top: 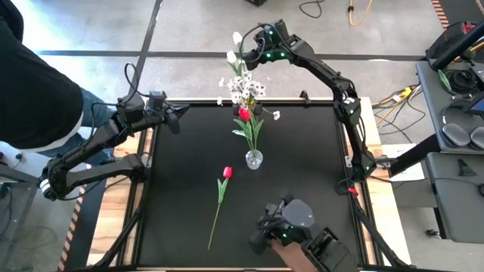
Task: Sort flowers into vase by color
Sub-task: Put the red tulip into the transparent vase
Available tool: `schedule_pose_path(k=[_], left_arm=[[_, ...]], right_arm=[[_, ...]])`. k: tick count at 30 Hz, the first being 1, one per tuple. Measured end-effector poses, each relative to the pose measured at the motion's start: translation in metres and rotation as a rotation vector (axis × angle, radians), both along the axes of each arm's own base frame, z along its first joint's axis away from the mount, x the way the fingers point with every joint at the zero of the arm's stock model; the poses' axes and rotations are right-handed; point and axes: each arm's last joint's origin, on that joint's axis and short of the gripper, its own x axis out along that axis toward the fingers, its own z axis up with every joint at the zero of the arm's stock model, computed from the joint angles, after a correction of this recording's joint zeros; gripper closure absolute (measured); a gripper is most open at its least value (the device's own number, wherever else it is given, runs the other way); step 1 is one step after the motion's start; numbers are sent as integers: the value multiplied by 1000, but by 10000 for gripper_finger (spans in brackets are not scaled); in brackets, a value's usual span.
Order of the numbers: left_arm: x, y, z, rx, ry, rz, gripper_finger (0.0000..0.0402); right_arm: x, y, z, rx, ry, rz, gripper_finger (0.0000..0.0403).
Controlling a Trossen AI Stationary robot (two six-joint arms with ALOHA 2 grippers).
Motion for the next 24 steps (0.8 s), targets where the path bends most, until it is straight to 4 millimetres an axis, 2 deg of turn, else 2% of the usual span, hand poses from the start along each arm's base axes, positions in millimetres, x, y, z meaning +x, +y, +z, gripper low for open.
schedule_pose_path(k=[9, 12, 15, 20, 24], left_arm=[[3, -2, -2, -17, 6, -48, 402], [12, -4, -5, -45, 25, -92, 402], [29, -7, -11, -84, 65, -147, 402], [59, -13, -32, -173, 176, -156, 402], [79, -19, -50, -287, 235, -163, 402]], right_arm=[[-17, 16, 43, -112, -24, -36, 276], [-27, 26, 64, -152, -44, -31, 264], [-39, 39, 83, -217, -8, -37, 288], [-63, 59, 105, -276, 87, -40, 379], [-77, 74, 117, -283, 124, -16, 391]])
